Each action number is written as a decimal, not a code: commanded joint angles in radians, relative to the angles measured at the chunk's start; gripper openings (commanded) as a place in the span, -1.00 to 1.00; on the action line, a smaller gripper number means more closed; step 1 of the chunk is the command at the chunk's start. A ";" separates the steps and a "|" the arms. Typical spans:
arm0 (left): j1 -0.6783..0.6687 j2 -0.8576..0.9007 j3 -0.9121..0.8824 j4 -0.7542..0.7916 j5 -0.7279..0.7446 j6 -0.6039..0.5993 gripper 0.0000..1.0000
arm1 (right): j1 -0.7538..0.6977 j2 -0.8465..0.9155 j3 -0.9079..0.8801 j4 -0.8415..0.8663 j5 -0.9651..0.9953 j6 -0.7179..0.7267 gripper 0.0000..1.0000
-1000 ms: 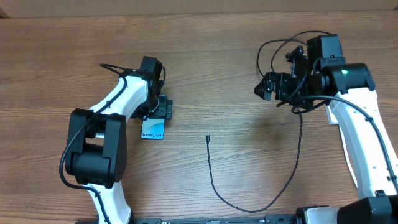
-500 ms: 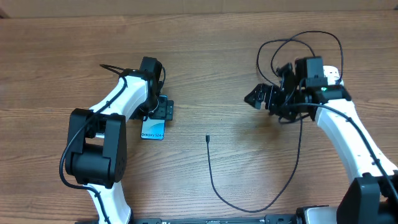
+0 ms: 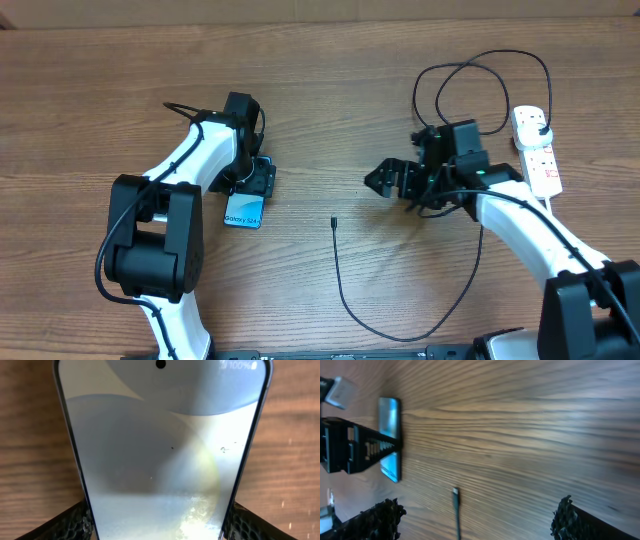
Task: Plug charger to phone and switch on socket
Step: 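Move the right gripper forward toward the phone, then grasp the phone's bottom edge with the right gripper, then lift the phone upright with both grippers above the table, then open the right gripper and withdraw it, leaving the phone in the left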
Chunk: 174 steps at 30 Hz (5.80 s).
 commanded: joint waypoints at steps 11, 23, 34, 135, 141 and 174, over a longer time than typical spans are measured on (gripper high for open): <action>-0.001 0.079 -0.065 -0.089 0.297 0.119 0.60 | 0.197 0.182 -0.005 0.265 -0.013 0.219 1.00; -0.001 0.079 -0.065 -0.102 0.495 0.236 0.64 | 0.254 0.290 -0.005 0.467 -0.073 0.304 1.00; -0.001 0.079 -0.065 -0.112 0.592 0.285 0.65 | 0.255 0.291 -0.005 0.498 -0.071 0.401 1.00; 0.000 0.074 0.382 -0.341 1.516 0.501 -0.48 | -0.002 0.290 -0.003 1.341 -0.340 0.848 -0.93; 0.008 0.074 0.382 -0.364 1.357 0.497 -0.35 | -0.022 0.290 -0.003 1.235 -0.386 0.778 -0.93; 0.010 0.074 0.382 -0.383 1.443 0.457 -0.92 | -0.028 0.290 -0.003 1.173 -0.366 0.703 0.63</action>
